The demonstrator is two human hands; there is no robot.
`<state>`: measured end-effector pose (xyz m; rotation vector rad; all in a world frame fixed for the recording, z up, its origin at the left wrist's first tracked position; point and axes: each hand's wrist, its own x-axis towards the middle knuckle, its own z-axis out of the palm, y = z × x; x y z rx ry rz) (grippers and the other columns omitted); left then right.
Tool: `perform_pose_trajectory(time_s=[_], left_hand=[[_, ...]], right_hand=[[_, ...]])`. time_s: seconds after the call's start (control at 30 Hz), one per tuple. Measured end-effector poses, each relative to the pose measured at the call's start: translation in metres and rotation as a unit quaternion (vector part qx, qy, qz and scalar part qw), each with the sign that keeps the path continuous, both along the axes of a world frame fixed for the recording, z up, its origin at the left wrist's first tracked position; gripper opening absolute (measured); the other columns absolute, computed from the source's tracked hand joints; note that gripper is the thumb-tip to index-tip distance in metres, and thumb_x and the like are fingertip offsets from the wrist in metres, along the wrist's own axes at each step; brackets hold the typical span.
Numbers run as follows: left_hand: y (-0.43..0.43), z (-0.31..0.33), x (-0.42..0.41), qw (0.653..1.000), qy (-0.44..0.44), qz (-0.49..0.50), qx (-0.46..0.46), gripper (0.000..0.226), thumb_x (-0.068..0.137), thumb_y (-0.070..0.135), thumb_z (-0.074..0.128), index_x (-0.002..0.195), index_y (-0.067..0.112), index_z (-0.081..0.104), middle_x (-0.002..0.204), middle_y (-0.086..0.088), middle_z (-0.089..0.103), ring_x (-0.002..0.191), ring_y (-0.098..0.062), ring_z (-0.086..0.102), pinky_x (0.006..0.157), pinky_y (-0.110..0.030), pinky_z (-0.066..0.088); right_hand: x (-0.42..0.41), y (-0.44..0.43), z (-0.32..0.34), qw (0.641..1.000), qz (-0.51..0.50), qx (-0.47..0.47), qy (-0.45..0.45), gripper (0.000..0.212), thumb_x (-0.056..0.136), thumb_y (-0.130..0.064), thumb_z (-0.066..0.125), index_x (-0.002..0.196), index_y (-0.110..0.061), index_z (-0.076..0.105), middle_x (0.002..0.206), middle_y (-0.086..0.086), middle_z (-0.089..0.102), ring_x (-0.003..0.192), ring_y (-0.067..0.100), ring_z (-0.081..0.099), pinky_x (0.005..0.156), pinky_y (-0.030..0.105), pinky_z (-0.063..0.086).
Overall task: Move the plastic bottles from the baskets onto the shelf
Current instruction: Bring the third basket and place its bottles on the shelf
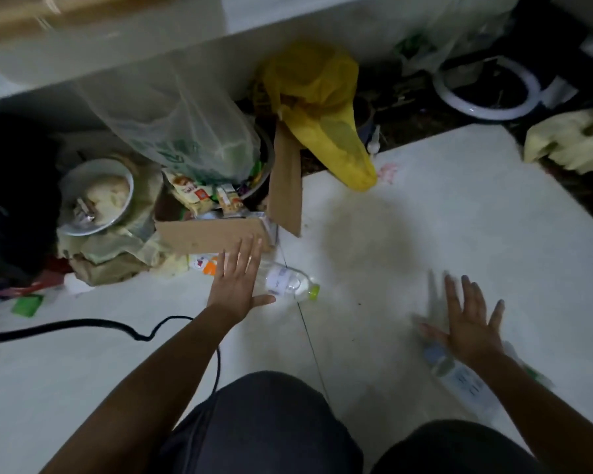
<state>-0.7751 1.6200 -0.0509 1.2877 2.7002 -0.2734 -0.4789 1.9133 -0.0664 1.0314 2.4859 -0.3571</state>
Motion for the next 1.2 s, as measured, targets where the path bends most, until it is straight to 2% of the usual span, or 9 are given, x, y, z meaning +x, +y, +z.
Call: perform_pose_trajectory(time_s=[0.17, 0.27, 0.37, 0.5, 0.67, 0.8, 0.9, 1.03, 1.2], left_hand=[[0.022, -0.018, 0.013, 0.999, -0.023, -0.037, 0.011, 0.122, 0.059, 0.075, 0.066, 0.148, 0.009, 0.016, 0.152, -0.019, 0.032, 0.139, -0.036, 0.033, 0.109, -0.054, 0.021], [0.026, -0.035, 0.011, 0.997, -0.037, -0.065, 0.009, 0.122, 0.068, 0.074, 0.063, 0.146, 0.021, -0.015, 0.157, -0.011, -0.009, 0.144, -0.028, -0.007, 0.114, -0.045, -0.001], [0.026, -0.044, 0.010, 0.996, -0.049, -0.059, -0.051, 0.123, 0.074, 0.075, 0.054, 0.140, 0.019, -0.033, 0.147, -0.009, -0.034, 0.137, -0.028, -0.026, 0.112, -0.043, -0.013], [0.029, -0.051, 0.019, 0.988, -0.055, -0.067, -0.125, 0.114, 0.086, 0.064, 0.051, 0.138, 0.012, -0.036, 0.148, -0.011, -0.036, 0.143, -0.030, -0.025, 0.116, -0.045, -0.009], [0.028, -0.052, 0.018, 0.994, -0.048, -0.063, -0.072, 0.105, 0.094, 0.011, 0.047, 0.128, 0.023, -0.052, 0.157, -0.011, -0.026, 0.146, -0.031, -0.017, 0.118, -0.044, -0.002], [0.034, -0.053, 0.023, 0.994, -0.050, -0.062, -0.070, 0.087, 0.091, -0.002, 0.035, 0.146, 0.018, -0.028, 0.157, -0.012, -0.025, 0.146, -0.032, -0.018, 0.119, -0.041, -0.003], [0.038, -0.057, 0.022, 0.996, -0.059, -0.056, -0.034, 0.087, 0.089, -0.006, 0.036, 0.143, 0.020, -0.028, 0.158, -0.013, -0.022, 0.146, -0.034, -0.017, 0.119, -0.042, -0.002], [0.040, -0.060, 0.022, 0.996, -0.063, -0.061, -0.011, 0.096, 0.084, -0.011, 0.045, 0.149, 0.021, -0.018, 0.161, -0.013, -0.008, 0.148, -0.033, -0.008, 0.119, -0.042, 0.003], [0.047, -0.070, 0.030, 0.996, -0.038, -0.083, 0.003, 0.117, 0.046, -0.010, 0.078, 0.148, 0.014, 0.027, 0.139, -0.019, 0.049, 0.128, -0.040, 0.047, 0.103, -0.049, 0.040]], right_hand=[[0.020, -0.007, -0.021, 0.999, -0.038, 0.000, 0.000, 0.118, 0.044, -0.092, -0.019, 0.140, -0.023, -0.029, 0.158, 0.008, -0.017, 0.147, 0.026, -0.012, 0.112, 0.059, -0.008], [0.027, -0.010, -0.032, 0.998, -0.054, -0.016, 0.003, 0.118, 0.050, -0.093, -0.005, 0.144, -0.024, -0.025, 0.160, 0.011, -0.009, 0.147, 0.028, -0.006, 0.111, 0.064, -0.002], [0.038, -0.013, -0.043, 0.998, -0.057, -0.028, 0.004, 0.121, 0.054, -0.095, -0.009, 0.151, -0.023, -0.009, 0.158, 0.016, 0.014, 0.145, 0.035, 0.014, 0.105, 0.071, 0.008], [0.042, -0.014, -0.045, 0.997, -0.067, -0.016, 0.022, 0.131, 0.035, -0.098, -0.018, 0.142, -0.023, -0.022, 0.160, 0.009, -0.009, 0.147, 0.029, -0.008, 0.110, 0.064, -0.002], [0.035, -0.012, -0.047, 0.998, -0.066, -0.013, 0.003, 0.133, 0.025, -0.098, -0.020, 0.135, -0.024, -0.037, 0.158, 0.008, -0.021, 0.146, 0.027, -0.017, 0.110, 0.064, -0.004], [0.025, -0.017, -0.048, 0.998, -0.061, -0.011, 0.001, 0.140, 0.023, -0.100, -0.017, 0.139, -0.024, -0.033, 0.159, 0.007, -0.013, 0.146, 0.028, -0.012, 0.110, 0.064, -0.004], [0.012, -0.019, -0.054, 1.000, -0.024, -0.001, 0.005, 0.138, 0.028, -0.099, -0.017, 0.143, -0.024, -0.030, 0.160, 0.006, -0.009, 0.147, 0.027, -0.009, 0.110, 0.062, -0.007], [-0.012, -0.031, -0.059, 0.997, 0.069, -0.003, 0.043, 0.119, 0.054, -0.097, 0.000, 0.149, -0.026, -0.013, 0.160, 0.009, 0.009, 0.147, 0.028, 0.007, 0.111, 0.060, -0.007], [-0.036, -0.054, -0.057, 0.965, 0.213, -0.011, 0.155, 0.073, 0.086, -0.076, 0.019, 0.133, -0.025, 0.041, 0.136, 0.004, 0.054, 0.138, 0.024, 0.035, 0.110, 0.063, 0.015]])
